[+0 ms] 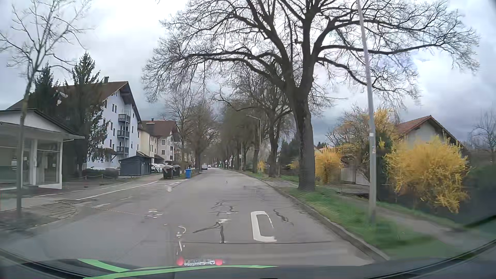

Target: Follow the waypoints while adhering to traffic rules and regulations

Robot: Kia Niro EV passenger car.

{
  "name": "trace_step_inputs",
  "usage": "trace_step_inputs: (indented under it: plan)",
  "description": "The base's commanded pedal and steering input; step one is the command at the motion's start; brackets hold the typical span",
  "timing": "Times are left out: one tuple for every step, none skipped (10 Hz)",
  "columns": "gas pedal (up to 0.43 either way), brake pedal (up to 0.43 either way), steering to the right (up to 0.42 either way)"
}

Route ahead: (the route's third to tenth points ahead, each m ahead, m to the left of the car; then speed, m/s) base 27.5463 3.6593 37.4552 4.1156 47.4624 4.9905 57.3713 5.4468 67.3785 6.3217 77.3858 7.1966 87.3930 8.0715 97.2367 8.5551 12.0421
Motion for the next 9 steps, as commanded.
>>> trace_step_inputs:
  plan:
    - [0.098,0.0,-0.004]
    - [0.098,0.0,-0.004]
    - [0.098,0.0,-0.004]
    - [0.087,0.0,-0.004]
    - [0.087,0.0,-0.004]
    - [0.087,0.0,-0.005]
    - [0.087,0.0,-0.005]
    - [0.087,0.0,-0.005]
    - [0.087,0.0,-0.005]
